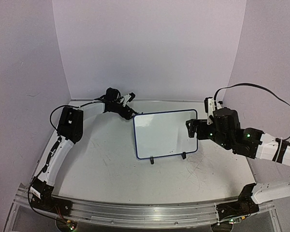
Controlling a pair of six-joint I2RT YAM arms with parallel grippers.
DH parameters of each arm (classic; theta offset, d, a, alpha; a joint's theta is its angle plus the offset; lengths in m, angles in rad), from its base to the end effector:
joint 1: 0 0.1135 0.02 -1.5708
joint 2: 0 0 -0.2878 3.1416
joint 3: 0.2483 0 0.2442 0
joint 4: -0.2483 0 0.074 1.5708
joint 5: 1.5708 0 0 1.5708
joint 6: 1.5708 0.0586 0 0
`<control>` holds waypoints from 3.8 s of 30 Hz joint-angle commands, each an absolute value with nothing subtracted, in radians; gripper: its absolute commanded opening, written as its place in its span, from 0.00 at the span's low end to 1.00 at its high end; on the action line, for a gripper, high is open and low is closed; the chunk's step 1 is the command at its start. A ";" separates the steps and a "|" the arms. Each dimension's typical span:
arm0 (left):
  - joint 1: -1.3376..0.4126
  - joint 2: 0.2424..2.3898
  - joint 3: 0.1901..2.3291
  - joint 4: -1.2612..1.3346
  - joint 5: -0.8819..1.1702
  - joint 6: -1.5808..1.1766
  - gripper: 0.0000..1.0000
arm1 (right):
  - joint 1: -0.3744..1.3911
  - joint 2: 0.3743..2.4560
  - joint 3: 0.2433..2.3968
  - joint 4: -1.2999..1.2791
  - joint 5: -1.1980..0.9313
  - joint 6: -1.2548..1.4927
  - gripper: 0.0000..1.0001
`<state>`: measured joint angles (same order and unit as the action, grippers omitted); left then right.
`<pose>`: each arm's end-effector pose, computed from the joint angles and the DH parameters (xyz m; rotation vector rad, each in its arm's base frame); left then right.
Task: Write a sentence on the whiteboard
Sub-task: Pick up the whiteboard marker from the corner of the board, then pass from the left arm to the right
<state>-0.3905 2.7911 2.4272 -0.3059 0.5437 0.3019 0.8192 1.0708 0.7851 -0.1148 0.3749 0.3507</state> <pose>0.5712 -0.2679 0.1071 1.0187 1.9557 -0.6554 0.1826 0.1639 0.3068 -0.2141 1.9520 0.4047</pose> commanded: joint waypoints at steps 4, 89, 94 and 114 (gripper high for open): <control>-0.391 2.675 2.302 -0.488 0.530 0.336 0.78 | 0.822 1.074 0.823 -0.107 0.367 0.366 0.98; -0.561 1.630 1.348 -0.503 -0.302 -0.131 0.00 | 0.755 1.189 1.125 -0.143 0.209 0.304 0.98; -0.579 1.433 1.297 -0.305 -0.032 -0.074 0.00 | 0.735 1.268 1.248 -0.192 -0.054 0.322 0.98; -0.936 1.530 1.292 -0.118 0.241 0.038 0.00 | 0.645 1.523 1.389 -0.211 -0.839 0.365 0.71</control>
<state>-0.9234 1.5296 1.2617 -0.1741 0.2133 0.0254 0.6396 1.4987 1.3567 -0.2242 -0.7027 0.3740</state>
